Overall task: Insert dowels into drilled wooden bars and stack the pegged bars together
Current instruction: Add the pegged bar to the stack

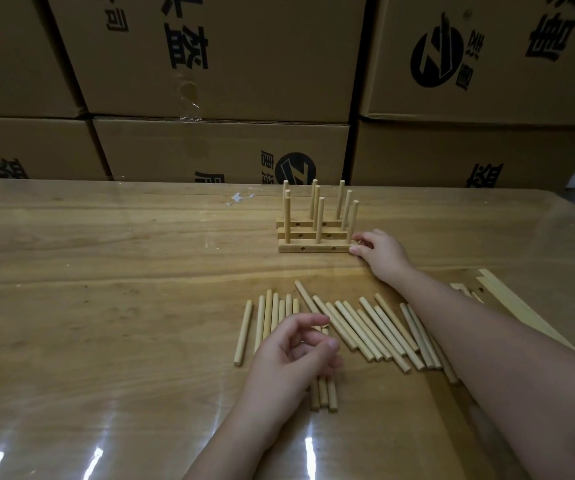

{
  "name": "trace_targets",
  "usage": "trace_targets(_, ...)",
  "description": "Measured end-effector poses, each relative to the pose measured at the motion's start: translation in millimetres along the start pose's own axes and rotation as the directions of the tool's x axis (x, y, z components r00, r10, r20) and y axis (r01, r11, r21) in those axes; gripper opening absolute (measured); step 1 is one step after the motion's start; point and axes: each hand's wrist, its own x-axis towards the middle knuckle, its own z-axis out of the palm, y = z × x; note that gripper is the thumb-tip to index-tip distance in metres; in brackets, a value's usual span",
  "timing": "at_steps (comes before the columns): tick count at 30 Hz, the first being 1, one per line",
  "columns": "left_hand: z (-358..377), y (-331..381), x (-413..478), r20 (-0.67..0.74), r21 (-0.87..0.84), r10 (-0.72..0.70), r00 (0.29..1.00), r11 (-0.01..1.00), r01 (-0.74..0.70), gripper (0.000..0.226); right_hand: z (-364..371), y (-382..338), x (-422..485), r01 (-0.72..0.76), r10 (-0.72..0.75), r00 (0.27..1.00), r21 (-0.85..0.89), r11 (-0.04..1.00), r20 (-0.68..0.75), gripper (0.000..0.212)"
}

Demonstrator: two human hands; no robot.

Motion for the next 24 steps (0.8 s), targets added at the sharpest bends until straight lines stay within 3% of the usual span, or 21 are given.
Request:
trace_targets(20, -1, 1, -3, 0.01, 0.0, -0.009, 1.0, 1.0, 0.009, 0.019, 3, -4, 2, -0.025, 0.025, 1.0, -0.044, 0.999, 0.006, 0.041)
trace_targets(24, -2, 1, -3, 0.005, 0.002, -0.021, 1.0, 1.0, 0.021, 0.019, -9, -10, -12, -0.138, 0.136, 0.99, 0.106, 0.985, 0.022, 0.054)
